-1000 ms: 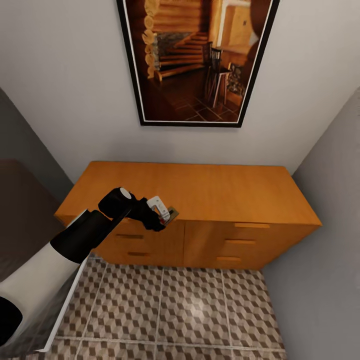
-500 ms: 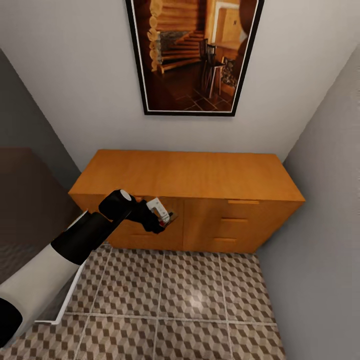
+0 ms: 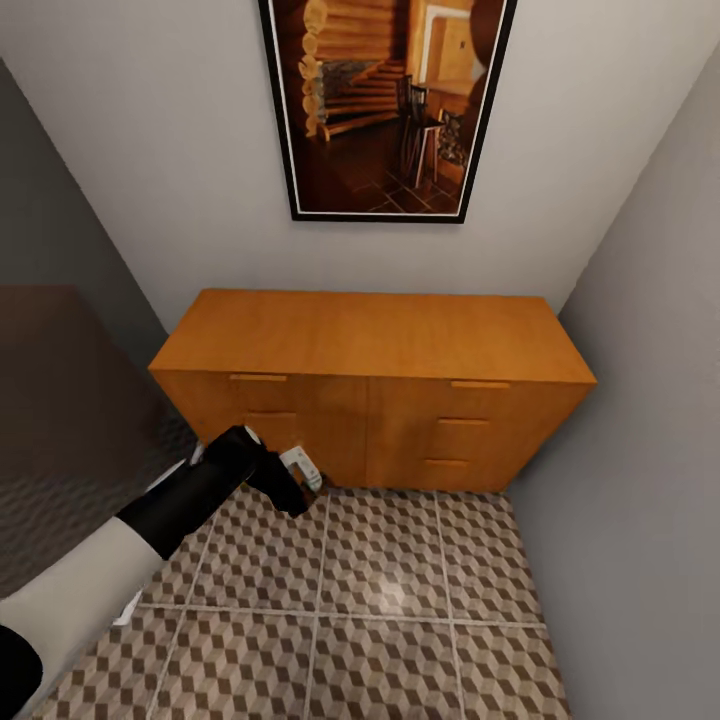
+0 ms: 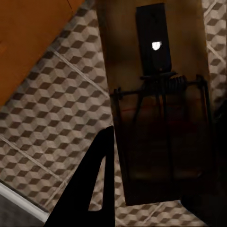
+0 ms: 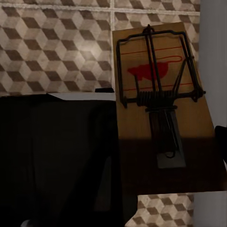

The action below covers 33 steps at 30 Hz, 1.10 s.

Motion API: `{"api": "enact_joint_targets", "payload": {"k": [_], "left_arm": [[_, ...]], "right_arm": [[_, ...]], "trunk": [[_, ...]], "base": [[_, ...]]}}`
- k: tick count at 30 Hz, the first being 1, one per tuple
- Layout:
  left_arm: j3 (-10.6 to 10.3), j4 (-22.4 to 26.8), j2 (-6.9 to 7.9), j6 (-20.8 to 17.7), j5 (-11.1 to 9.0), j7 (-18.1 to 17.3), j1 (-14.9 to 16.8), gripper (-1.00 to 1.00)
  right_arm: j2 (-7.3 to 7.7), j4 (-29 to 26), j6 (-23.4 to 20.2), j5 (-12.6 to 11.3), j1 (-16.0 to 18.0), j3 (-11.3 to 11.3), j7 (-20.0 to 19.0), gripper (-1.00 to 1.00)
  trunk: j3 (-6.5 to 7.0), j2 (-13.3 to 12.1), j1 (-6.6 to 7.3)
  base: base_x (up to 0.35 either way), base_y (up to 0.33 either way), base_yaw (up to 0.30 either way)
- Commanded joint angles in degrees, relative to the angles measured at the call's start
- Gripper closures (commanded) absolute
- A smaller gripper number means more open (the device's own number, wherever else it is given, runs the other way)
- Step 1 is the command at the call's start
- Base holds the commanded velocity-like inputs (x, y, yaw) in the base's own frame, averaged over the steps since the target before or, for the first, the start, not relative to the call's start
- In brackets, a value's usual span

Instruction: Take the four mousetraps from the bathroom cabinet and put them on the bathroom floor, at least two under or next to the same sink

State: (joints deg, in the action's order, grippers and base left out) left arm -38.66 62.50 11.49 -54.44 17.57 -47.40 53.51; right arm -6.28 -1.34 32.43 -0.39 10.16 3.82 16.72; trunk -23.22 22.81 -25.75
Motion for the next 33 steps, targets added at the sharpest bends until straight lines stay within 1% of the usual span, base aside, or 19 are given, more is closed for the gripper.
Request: {"api": "enact_joint_targets", "payload": {"k": [1,3,4,7,9,10,13,14,16,17,19,20,21,22,24,26,27,29,33], "left_arm": [[-0.1,-1.8,0.00,2.4,0.6,1.0,-1.2,1.00],[-0.1,-6.0,-0.04,8.4,0.2,6.2,-4.0,1.00],[0.0,-7.2,-0.08,9.9,0.1,7.8,-4.7,1.00],[0.0,-14.1,-0.37,17.0,-1.8,15.0,-7.9,1.00],[0.0,-20.2,-0.50,23.7,-5.8,19.6,-9.6,1.00],[0.0,-21.9,-0.52,25.6,-7.2,20.7,-9.9,1.00],[0.0,-33.4,-0.60,39.1,-17.5,28.1,-11.3,1.00],[0.0,-35.6,-0.67,41.6,-19.4,29.3,-11.5,1.00],[0.0,-44.6,-1.57,51.3,-25.9,33.1,-11.8,1.00],[0.0,-46.9,-1.97,53.5,-27.1,33.7,-11.9,1.00],[0.0,-56.2,-3.81,61.7,-30.6,35.2,-12.1,1.00],[0.1,-58.4,-4.29,63.9,-31.2,35.4,-12.2,1.00],[0.1,-61.6,-5.13,68.6,-32.1,35.8,-12.6,1.00],[0.2,-63.4,-5.63,73.1,-32.8,36.1,-13.3,1.00],[0.2,-65.0,-6.08,79.0,-33.9,36.7,-15.1,1.00],[0.3,-65.9,-6.37,83.0,-35.4,38.4,-17.2,1.00],[0.3,-66.0,-6.46,83.9,-36.0,39.2,-18.0,1.00],[0.3,-66.4,-6.98,86.8,-38.8,43.4,-21.0,1.00],[0.3,-66.6,-7.70,92.4,-42.2,48.5,-24.9,1.00]], "right_arm": [[0.01,0.0,0.1,0.0,0.0,0.4,0.4,1.00],[0.03,0.0,0.1,0.0,0.0,0.4,0.4,1.00],[0.03,0.0,0.1,0.0,0.0,0.3,0.4,1.00],[0.22,0.0,0.3,0.0,0.0,0.3,0.3,1.00],[0.77,-0.4,0.6,0.1,0.0,0.3,0.3,1.00],[0.92,-0.6,0.6,0.2,0.0,0.3,0.3,1.00],[2.22,-3.2,0.7,0.3,0.0,0.3,0.3,1.00],[2.47,-3.8,0.8,0.4,0.0,0.3,0.3,1.00],[3.24,-6.1,0.7,0.5,0.0,0.4,0.3,1.00],[3.35,-6.7,0.7,0.5,0.0,0.4,0.3,1.00],[3.67,-9.5,0.5,0.6,0.0,0.4,0.3,1.00],[3.72,-10.2,0.4,0.6,0.0,0.4,0.4,1.00],[3.85,-11.6,0.2,0.6,0.0,0.4,0.4,1.00],[4.16,-13.0,-0.2,0.7,0.0,0.4,0.4,1.00],[4.97,-15.0,-1.5,0.7,0.0,0.4,0.4,1.00],[6.05,-17.0,-4.0,0.7,0.1,0.4,0.3,1.00],[6.38,-17.7,-5.0,0.6,0.1,0.4,0.3,1.00],[7.35,-20.9,-9.1,0.6,0.1,0.3,0.2,1.00],[7.92,-25.5,-12.3,0.4,0.2,0.3,0.1,1.00]], "trunk": [[-0.09,0.1,-0.03],[-0.09,0.1,-0.03],[-0.09,0.1,-0.03],[-0.09,0.1,-0.03],[-0.09,0.1,-0.03],[-0.09,0.1,-0.03],[-0.09,0.1,-0.03],[-0.09,0.1,-0.03],[-0.09,0.1,-0.03],[-0.09,0.1,-0.03],[-0.09,0.1,-0.03],[-0.09,0.1,-0.03],[-0.09,0.1,-0.03],[-0.09,0.1,-0.03],[-0.09,0.1,-0.03],[-0.09,0.1,-0.03],[-0.09,0.1,-0.03],[-0.09,0.1,-0.03],[-0.09,0.1,-0.03]], "base": [[-0.006,0.000,0.000],[-0.003,0.000,0.000],[-0.002,0.000,0.000],[-0.001,0.000,0.000],[0.000,0.000,0.000],[0.000,0.000,0.000],[0.000,0.000,0.000],[0.000,0.000,0.000],[0.000,0.000,0.000],[0.000,0.000,0.000],[0.000,0.000,0.000],[0.000,0.000,0.000],[0.000,0.000,0.000],[0.000,0.000,0.000],[0.000,0.000,0.000],[0.000,0.000,0.000],[0.000,0.000,0.000],[0.000,0.000,0.000],[0.000,0.000,0.000]]}}
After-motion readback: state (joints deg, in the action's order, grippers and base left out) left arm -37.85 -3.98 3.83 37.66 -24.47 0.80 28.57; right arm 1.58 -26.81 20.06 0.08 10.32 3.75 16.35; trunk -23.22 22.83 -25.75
